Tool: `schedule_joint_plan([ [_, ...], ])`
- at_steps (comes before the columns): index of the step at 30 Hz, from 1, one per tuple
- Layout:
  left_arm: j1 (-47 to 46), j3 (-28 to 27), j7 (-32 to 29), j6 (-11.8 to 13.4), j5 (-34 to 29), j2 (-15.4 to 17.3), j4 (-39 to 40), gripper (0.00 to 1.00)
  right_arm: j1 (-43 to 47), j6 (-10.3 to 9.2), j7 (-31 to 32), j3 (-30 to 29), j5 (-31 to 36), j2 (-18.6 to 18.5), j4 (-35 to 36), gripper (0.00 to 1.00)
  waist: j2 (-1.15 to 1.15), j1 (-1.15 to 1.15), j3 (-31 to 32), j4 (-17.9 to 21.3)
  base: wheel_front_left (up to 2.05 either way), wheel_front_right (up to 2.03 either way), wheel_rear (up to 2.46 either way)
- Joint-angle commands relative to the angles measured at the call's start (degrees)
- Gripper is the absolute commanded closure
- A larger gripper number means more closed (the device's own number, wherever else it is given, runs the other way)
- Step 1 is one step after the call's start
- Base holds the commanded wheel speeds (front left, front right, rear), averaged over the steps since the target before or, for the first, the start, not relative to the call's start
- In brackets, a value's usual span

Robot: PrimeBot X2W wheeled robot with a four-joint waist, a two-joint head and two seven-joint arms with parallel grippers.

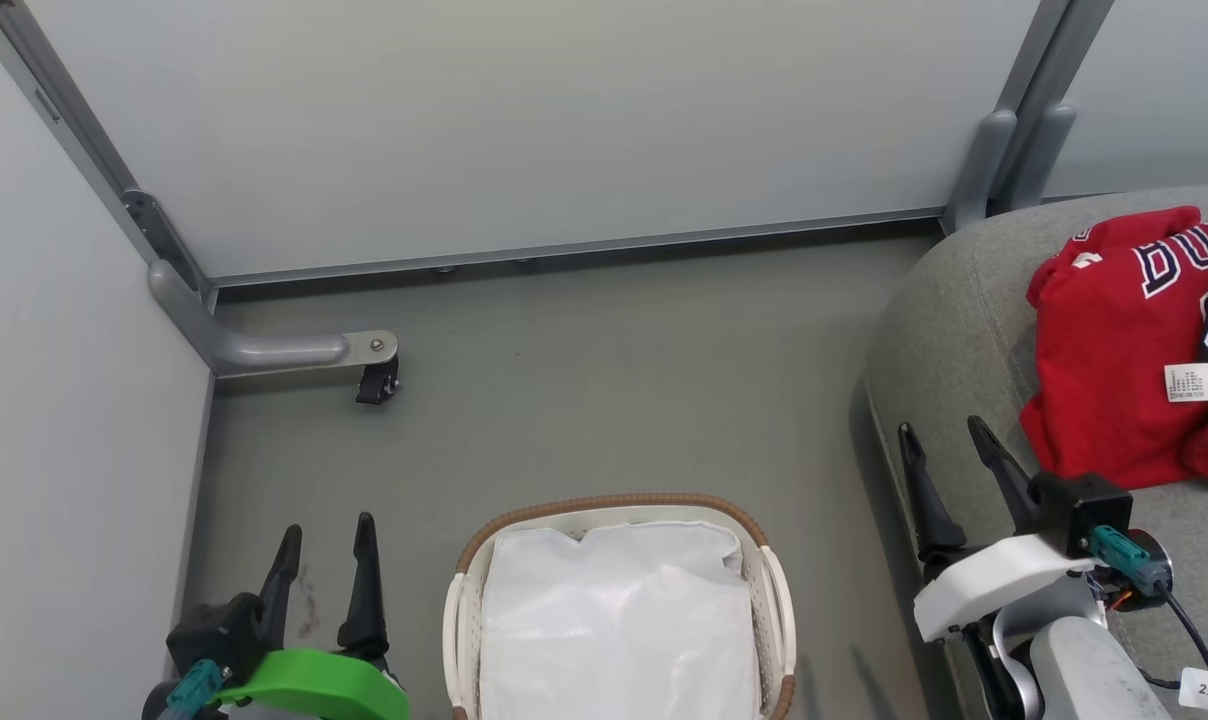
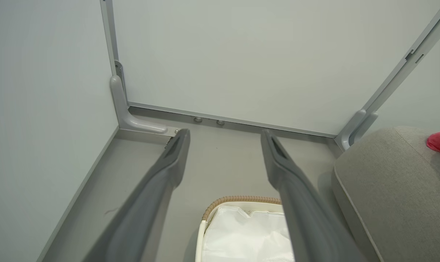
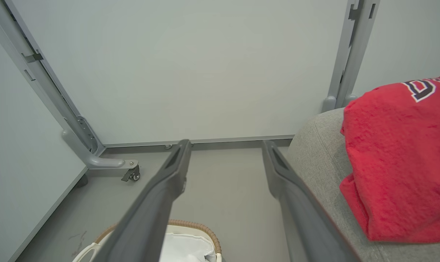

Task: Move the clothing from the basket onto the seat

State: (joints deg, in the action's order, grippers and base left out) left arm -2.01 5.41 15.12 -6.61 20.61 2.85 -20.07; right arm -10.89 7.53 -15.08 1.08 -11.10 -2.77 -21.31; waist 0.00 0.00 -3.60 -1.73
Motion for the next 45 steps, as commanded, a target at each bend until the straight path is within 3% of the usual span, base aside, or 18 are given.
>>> schedule_joint_plan([
  [1, -0.06, -0.07, 0.04, 0.07, -0.21, 0.09, -0.12, 0.00, 0.84, -0.08, -0.14, 0.16, 0.16, -0.24, 0.13, 0.00, 0.00, 0.00, 0.00, -0.04, 0.00, 0.00, 0.00],
  [13, -0.89, 0.29, 0.04, -0.16, -0.20, 0.08, -0.73, 0.00, 1.02, -0.08, -0.14, 0.49, -0.49, -0.24, -0.25, 0.00, 0.00, 0.00, 0.27, -0.50, 0.00, 0.00, 0.00],
  [14, -0.12, 0.31, -0.01, -0.01, -0.04, 0.00, -0.68, 1.00, 0.48, 0.00, 0.00, 0.49, -0.34, 0.01, -0.16, 1.00, 0.00, 0.00, 0.28, -0.51, 0.00, 0.00, 0.00],
  [18, 0.30, 0.42, -0.02, -0.01, 0.02, -0.13, -2.60, 1.00, 1.58, 0.00, 0.18, 0.49, -0.38, 0.44, -2.12, 1.00, 0.00, 0.00, 0.29, -0.53, 0.00, 0.00, 0.00],
  [26, -0.37, -1.21, -2.88, -0.13, 9.70, -0.07, -1.46, 1.00, 1.80, -0.01, 3.21, -0.78, -11.22, 0.35, -0.99, 1.00, 0.00, 0.00, 0.54, -0.35, 0.00, 0.00, 0.00],
  [45, -1.53, -3.88, -7.56, -0.34, 25.31, 0.02, 0.51, 1.00, 2.61, -0.02, 7.72, -2.41, -28.80, 0.20, 1.32, 1.00, 0.00, 0.00, 1.01, -0.01, 0.00, 0.00, 0.00],
])
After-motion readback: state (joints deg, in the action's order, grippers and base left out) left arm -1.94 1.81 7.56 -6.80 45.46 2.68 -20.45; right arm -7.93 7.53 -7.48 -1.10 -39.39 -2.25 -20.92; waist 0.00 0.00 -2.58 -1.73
